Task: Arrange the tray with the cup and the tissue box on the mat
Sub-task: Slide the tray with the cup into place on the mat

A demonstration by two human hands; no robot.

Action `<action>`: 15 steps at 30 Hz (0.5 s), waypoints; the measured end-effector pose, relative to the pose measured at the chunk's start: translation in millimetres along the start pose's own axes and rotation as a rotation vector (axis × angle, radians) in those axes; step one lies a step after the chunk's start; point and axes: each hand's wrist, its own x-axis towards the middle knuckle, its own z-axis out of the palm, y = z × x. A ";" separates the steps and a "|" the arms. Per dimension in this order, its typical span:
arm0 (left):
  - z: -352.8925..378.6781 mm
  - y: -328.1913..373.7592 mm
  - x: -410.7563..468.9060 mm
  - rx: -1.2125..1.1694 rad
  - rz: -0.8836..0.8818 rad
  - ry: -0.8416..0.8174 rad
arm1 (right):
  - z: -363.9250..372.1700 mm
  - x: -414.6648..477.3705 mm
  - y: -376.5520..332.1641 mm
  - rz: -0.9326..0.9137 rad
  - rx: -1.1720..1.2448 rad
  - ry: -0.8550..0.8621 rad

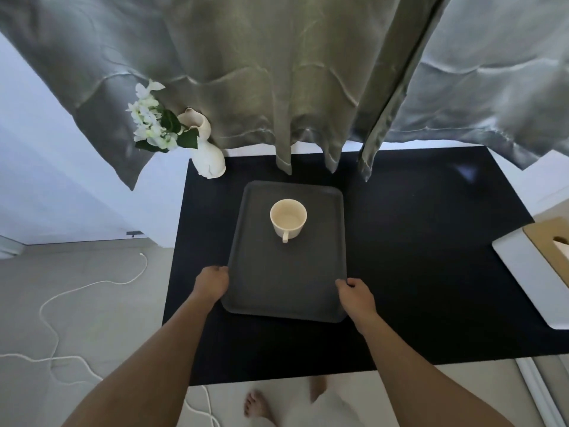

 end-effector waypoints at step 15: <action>30.1 54.1 32.0 -0.277 -0.135 0.168 | -33.7 66.3 -62.9 -0.100 0.021 -0.093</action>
